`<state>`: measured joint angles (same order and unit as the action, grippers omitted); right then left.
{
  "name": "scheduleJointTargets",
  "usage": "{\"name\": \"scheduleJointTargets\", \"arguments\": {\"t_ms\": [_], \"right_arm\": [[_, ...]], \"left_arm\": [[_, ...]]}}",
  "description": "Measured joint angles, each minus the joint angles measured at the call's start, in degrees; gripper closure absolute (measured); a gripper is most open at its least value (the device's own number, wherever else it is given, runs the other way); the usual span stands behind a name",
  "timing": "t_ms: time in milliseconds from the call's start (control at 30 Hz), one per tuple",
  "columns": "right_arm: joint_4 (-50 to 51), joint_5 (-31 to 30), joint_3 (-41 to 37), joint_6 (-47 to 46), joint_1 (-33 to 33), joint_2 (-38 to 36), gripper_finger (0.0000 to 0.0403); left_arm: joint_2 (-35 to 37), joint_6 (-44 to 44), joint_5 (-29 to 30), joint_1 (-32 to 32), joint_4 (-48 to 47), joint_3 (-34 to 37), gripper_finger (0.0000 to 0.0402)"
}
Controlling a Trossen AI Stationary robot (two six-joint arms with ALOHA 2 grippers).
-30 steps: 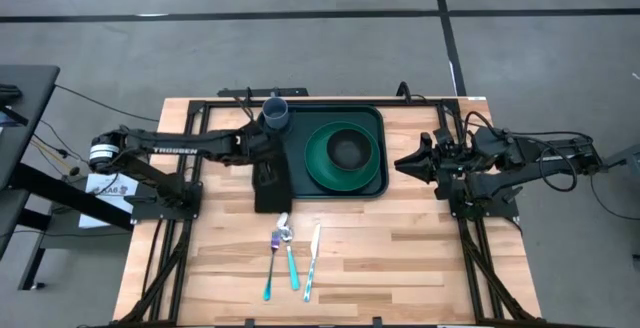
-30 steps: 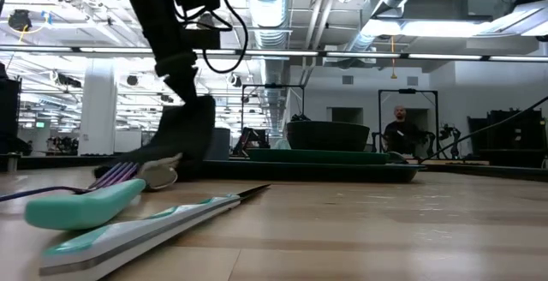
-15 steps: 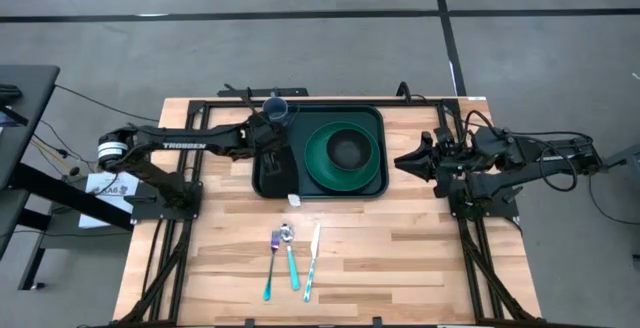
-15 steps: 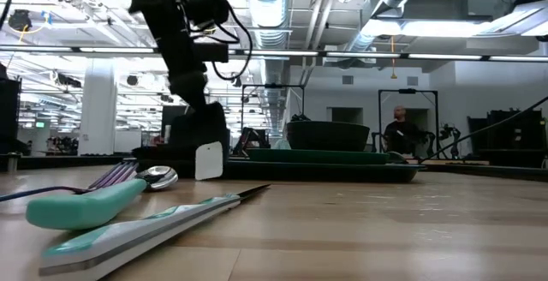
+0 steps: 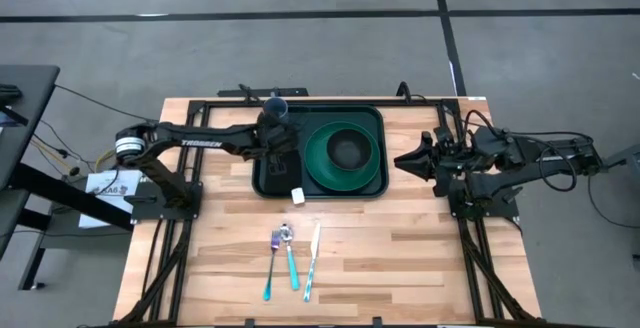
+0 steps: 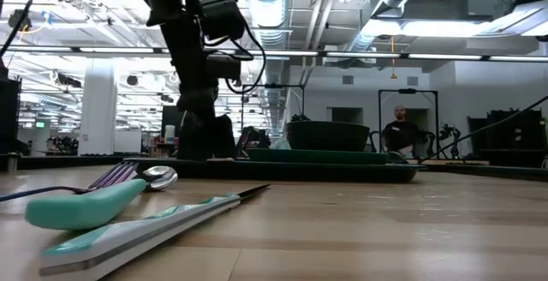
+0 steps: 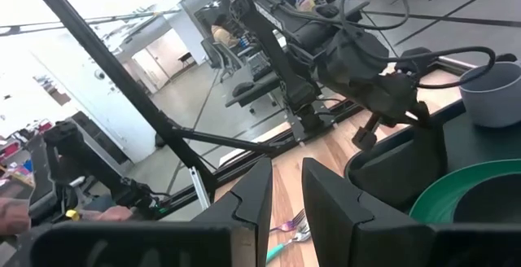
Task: Set up tray
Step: Put the black napkin to the left of the green plate on the dark green tray, then put the blue fork on the black napkin on the dark green tray
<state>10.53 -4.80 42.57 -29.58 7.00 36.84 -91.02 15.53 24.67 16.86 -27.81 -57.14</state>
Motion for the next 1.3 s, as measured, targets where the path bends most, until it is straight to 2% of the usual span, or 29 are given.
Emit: {"name": "scheduleJointTargets", "arguments": {"t_ms": [267,733,1167,1300], "right_arm": [[0.20,0.00,0.00,0.00,-0.02,0.00,0.0339],[1.74,0.21,0.00,0.02,-0.02,0.00,0.0339],[2.51,0.22,0.00,0.04,-0.02,0.00,0.0339],[2.51,0.24,0.00,0.04,-0.02,0.00,0.0339]], "left_arm": [[-1.62,2.27,0.25,0.37,0.04,-1.34,0.0394],[-1.62,2.32,2.79,0.37,0.39,-1.34,0.0333],[-1.62,2.30,2.79,0.33,0.44,-1.31,0.0250],[-1.62,-1.37,2.79,-0.42,-0.47,-1.33,0.0242]]}}
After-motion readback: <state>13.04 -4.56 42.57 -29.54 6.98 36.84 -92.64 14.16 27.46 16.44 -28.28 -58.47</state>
